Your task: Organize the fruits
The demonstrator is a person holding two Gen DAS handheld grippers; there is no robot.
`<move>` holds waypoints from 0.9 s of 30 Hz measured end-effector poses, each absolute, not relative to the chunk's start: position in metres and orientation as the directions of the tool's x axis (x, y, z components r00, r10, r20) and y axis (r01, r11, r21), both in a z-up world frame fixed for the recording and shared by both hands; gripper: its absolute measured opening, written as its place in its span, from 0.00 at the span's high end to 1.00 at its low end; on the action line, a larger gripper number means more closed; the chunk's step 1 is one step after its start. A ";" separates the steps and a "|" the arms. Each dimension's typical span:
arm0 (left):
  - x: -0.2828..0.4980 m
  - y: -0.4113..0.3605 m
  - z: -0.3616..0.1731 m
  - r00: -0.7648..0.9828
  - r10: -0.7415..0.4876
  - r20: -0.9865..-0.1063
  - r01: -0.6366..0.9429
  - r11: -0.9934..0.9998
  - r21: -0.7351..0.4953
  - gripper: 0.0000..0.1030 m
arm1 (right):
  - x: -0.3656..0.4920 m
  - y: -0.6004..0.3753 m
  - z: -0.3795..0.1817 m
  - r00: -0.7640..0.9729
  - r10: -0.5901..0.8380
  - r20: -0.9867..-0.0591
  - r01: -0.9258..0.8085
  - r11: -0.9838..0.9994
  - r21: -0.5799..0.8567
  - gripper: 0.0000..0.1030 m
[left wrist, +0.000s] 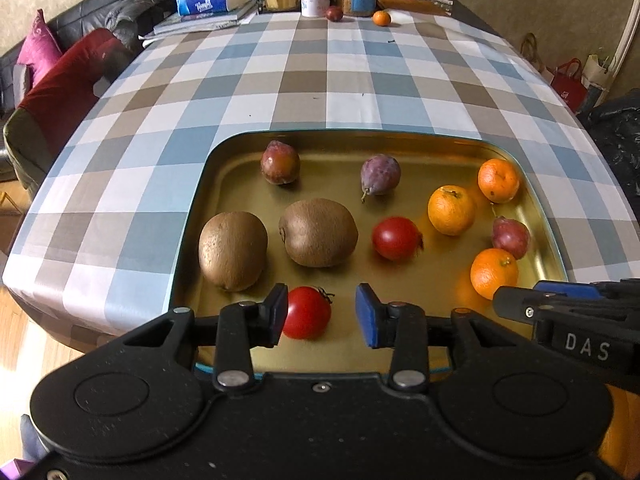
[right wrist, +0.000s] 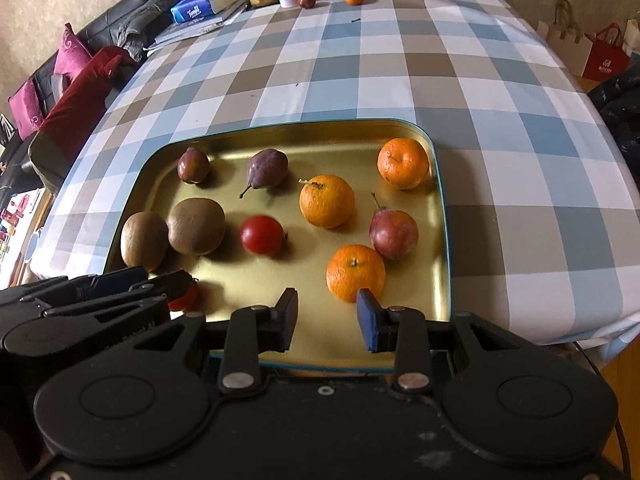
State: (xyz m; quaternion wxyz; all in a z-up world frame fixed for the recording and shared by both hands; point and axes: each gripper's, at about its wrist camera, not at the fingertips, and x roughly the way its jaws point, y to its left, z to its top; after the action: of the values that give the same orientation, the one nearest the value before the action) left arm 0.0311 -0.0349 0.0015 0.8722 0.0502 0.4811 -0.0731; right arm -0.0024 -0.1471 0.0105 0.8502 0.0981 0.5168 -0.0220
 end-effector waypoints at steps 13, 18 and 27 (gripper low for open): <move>-0.004 -0.038 -0.001 0.596 -0.037 -0.802 0.162 0.984 0.075 0.53 | -0.045 -0.141 0.008 0.534 0.002 -0.845 0.168 0.980 0.108 0.65; -0.014 -0.037 0.003 0.616 -0.038 -0.787 0.159 0.984 0.077 0.53 | -0.056 -0.138 0.008 0.544 0.008 -0.839 0.159 0.981 0.112 0.65; -0.020 -0.034 0.006 0.619 -0.053 -0.784 0.149 0.987 0.051 0.53 | -0.063 -0.142 0.012 0.562 -0.003 -0.827 0.173 0.978 0.114 0.65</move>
State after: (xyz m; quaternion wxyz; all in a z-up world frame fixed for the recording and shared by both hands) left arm -0.0197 -0.0341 0.0059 0.8980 0.0557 0.4328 -0.0561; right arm -0.0632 -0.1425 0.0118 0.8790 0.0914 0.4653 -0.0502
